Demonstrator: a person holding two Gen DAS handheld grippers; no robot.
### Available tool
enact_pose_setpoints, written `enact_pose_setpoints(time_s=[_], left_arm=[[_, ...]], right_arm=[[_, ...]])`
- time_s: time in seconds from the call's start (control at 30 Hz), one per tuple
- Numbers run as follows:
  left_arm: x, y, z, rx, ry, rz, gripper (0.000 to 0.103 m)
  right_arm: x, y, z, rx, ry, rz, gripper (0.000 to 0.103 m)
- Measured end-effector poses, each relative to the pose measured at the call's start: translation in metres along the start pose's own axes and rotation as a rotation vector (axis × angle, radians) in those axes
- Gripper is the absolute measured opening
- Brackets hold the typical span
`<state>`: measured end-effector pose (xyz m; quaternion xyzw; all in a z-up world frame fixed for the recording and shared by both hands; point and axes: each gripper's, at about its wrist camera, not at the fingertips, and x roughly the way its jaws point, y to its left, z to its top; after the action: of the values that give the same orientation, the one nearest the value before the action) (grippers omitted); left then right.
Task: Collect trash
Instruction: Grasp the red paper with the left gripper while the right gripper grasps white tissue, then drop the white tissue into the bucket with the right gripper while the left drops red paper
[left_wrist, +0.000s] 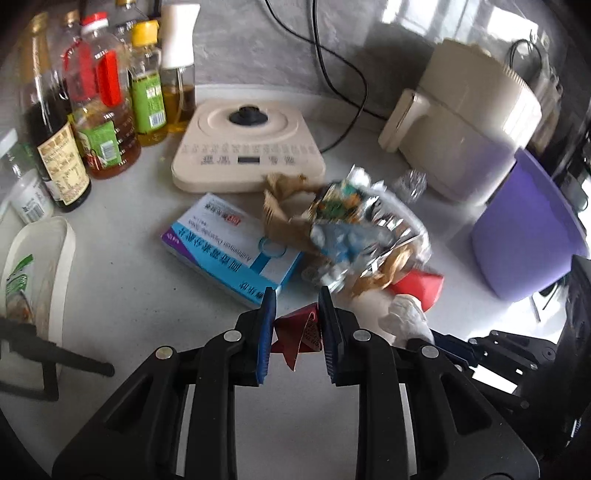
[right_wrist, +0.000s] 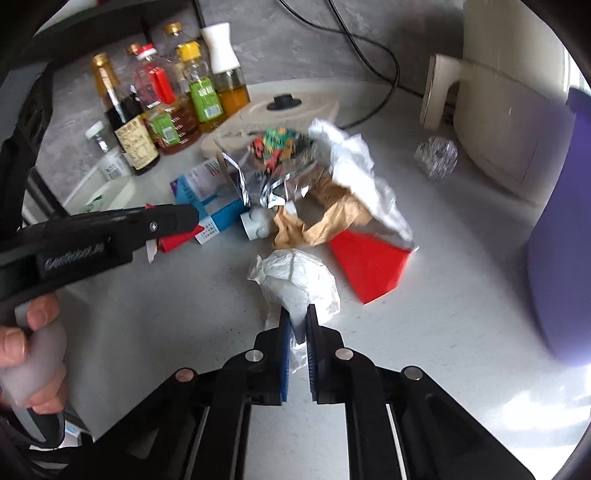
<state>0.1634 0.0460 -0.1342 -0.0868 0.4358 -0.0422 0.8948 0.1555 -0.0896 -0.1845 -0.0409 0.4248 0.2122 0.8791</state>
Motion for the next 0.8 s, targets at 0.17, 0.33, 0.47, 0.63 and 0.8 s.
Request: enact_pose_setpoints(time_s=[0.17,0.33,0.47,0.63,0.8], left_arm=[[-0.018,-0.021,0.007,-0.019,-0.06,0.005,0.023],[-0.035,-0.049,0.018,-0.009,-0.129,0.011,0.024],[-0.05,-0.068,0.026,0.007,-0.174,0.005,0.024],[-0.065,-0.093,0.035,0.039,-0.222,-0.007,0.024],[-0.074,-0.112,0.043,0.069,-0.257,-0.018,0.024]], right_arm=[[-0.038,-0.015,0.013,-0.024,-0.074,0.011,0.009],[-0.076,-0.03,0.027,-0.028,-0.157,0.02,0.009],[-0.106,-0.044,0.035,-0.03,-0.225,0.022,0.009],[-0.133,-0.061,0.042,-0.015,-0.292,0.013,0.009],[-0.153,-0.073,0.046,-0.001,-0.345,-0.008,0.009]])
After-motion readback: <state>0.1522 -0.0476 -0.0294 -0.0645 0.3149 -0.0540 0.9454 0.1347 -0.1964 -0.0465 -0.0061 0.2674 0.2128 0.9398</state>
